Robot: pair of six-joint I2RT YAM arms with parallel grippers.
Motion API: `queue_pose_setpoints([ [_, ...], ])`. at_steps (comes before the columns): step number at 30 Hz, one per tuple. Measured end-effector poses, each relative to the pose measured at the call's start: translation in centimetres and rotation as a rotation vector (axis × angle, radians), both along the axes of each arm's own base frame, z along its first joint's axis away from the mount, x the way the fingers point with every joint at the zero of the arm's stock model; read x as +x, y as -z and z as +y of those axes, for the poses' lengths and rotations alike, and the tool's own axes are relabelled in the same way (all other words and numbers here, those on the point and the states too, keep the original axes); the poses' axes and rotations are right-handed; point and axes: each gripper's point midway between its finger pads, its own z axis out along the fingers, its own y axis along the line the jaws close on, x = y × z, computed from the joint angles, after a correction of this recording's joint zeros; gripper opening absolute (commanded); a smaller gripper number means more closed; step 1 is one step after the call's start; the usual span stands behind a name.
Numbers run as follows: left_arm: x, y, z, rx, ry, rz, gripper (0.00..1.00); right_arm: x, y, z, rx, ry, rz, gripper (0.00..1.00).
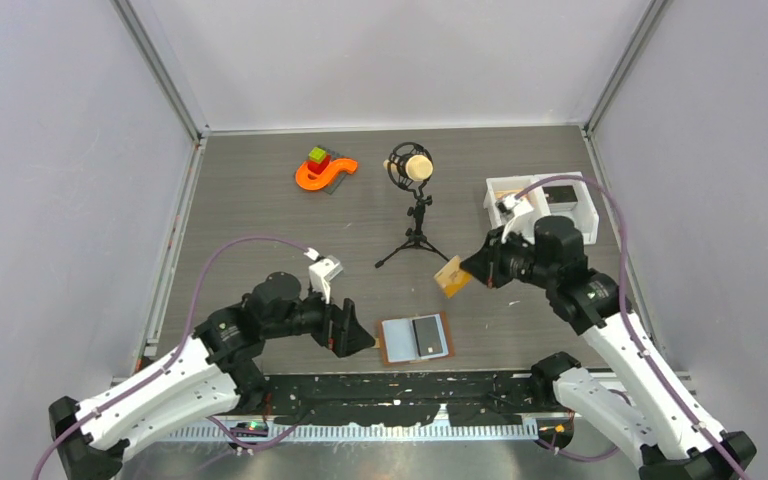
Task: Take the credit cards out of the card holder
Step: Place the credit card in the storage box.
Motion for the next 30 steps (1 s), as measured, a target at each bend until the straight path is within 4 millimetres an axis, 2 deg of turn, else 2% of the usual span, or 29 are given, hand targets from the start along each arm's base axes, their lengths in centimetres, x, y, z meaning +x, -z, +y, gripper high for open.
queue_pose_setpoints([
  [8, 2.4, -0.4, 4.5, 0.135, -0.179, -0.156, 1.00, 6.3, -3.0, -9.2, -0.189, 0.377, -0.027, 0.05],
  [15, 4.1, -0.9, 7.7, 0.174, -0.351, -0.237, 1.00, 11.5, -5.1, -15.6, -0.270, 0.591, 0.009, 0.05],
  [20, 4.3, -0.5, 8.4, 0.204, -0.380, -0.240, 1.00, 15.3, -3.2, -18.3, -0.302, 0.646, 0.102, 0.05],
  [30, 5.0, 0.5, 9.1, 0.264, -0.420, -0.236, 1.00, 21.6, 2.1, -19.9, -0.293, 0.644, 0.216, 0.05],
])
